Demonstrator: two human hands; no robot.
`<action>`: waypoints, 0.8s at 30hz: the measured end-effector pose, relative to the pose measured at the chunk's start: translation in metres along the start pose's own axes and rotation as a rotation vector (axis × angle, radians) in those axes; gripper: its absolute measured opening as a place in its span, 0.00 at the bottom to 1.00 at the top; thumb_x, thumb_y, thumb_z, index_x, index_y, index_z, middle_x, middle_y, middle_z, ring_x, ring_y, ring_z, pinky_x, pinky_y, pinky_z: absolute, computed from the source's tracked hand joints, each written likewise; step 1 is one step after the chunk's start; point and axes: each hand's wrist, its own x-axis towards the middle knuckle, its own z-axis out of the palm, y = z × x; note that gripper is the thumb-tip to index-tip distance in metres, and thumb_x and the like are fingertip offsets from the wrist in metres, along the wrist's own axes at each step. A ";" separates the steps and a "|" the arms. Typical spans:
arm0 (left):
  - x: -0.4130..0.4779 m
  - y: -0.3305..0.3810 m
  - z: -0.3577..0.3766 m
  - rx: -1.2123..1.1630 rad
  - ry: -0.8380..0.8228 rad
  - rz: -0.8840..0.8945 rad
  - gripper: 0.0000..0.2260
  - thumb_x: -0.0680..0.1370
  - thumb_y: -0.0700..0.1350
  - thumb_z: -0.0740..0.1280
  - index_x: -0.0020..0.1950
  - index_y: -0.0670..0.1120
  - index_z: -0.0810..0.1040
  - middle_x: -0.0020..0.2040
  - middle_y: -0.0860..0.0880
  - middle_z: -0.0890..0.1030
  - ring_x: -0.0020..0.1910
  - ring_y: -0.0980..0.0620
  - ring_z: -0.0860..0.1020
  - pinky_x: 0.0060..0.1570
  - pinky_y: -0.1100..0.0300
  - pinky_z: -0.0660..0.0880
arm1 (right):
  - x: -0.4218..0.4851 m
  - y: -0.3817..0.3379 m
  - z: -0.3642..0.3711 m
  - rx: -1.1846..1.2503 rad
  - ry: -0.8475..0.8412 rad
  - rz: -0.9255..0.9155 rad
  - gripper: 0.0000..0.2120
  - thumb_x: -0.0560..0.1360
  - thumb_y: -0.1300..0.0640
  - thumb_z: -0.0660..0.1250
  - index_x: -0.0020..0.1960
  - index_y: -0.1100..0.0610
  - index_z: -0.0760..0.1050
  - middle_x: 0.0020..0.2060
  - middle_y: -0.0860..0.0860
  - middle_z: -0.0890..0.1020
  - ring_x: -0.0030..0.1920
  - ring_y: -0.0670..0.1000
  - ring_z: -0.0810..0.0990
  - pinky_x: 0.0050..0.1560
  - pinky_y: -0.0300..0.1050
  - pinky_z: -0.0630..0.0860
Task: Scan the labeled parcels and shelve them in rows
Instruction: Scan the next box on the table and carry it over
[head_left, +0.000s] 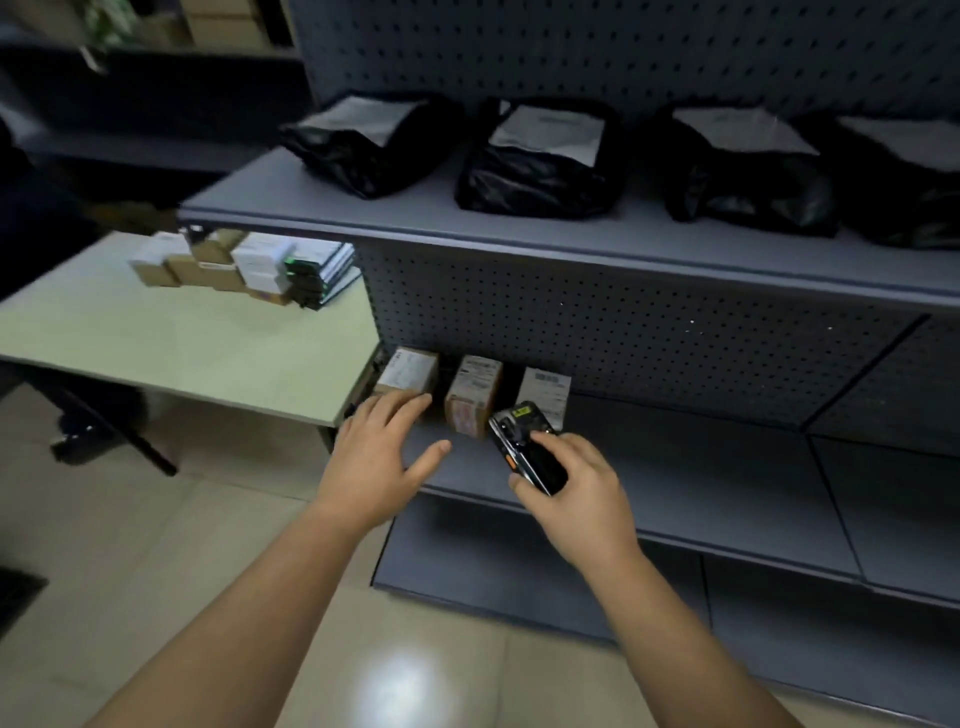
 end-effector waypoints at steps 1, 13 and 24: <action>-0.011 -0.012 -0.016 -0.002 0.007 -0.010 0.30 0.75 0.66 0.56 0.70 0.49 0.73 0.67 0.50 0.73 0.67 0.46 0.70 0.65 0.47 0.69 | -0.006 -0.018 0.008 -0.007 -0.006 -0.014 0.29 0.65 0.36 0.67 0.65 0.43 0.77 0.61 0.45 0.77 0.60 0.51 0.77 0.59 0.49 0.76; -0.124 -0.221 -0.169 -0.049 0.135 -0.084 0.30 0.75 0.66 0.57 0.70 0.50 0.73 0.68 0.52 0.72 0.68 0.50 0.68 0.65 0.48 0.68 | -0.074 -0.239 0.164 -0.030 -0.084 -0.168 0.28 0.69 0.36 0.67 0.67 0.42 0.74 0.61 0.43 0.74 0.61 0.48 0.74 0.59 0.49 0.75; -0.094 -0.420 -0.235 -0.007 0.196 -0.261 0.30 0.75 0.67 0.56 0.72 0.52 0.71 0.70 0.53 0.70 0.70 0.50 0.66 0.68 0.47 0.67 | 0.016 -0.373 0.337 0.075 -0.160 -0.269 0.31 0.64 0.32 0.63 0.65 0.40 0.74 0.60 0.42 0.76 0.60 0.46 0.75 0.60 0.50 0.75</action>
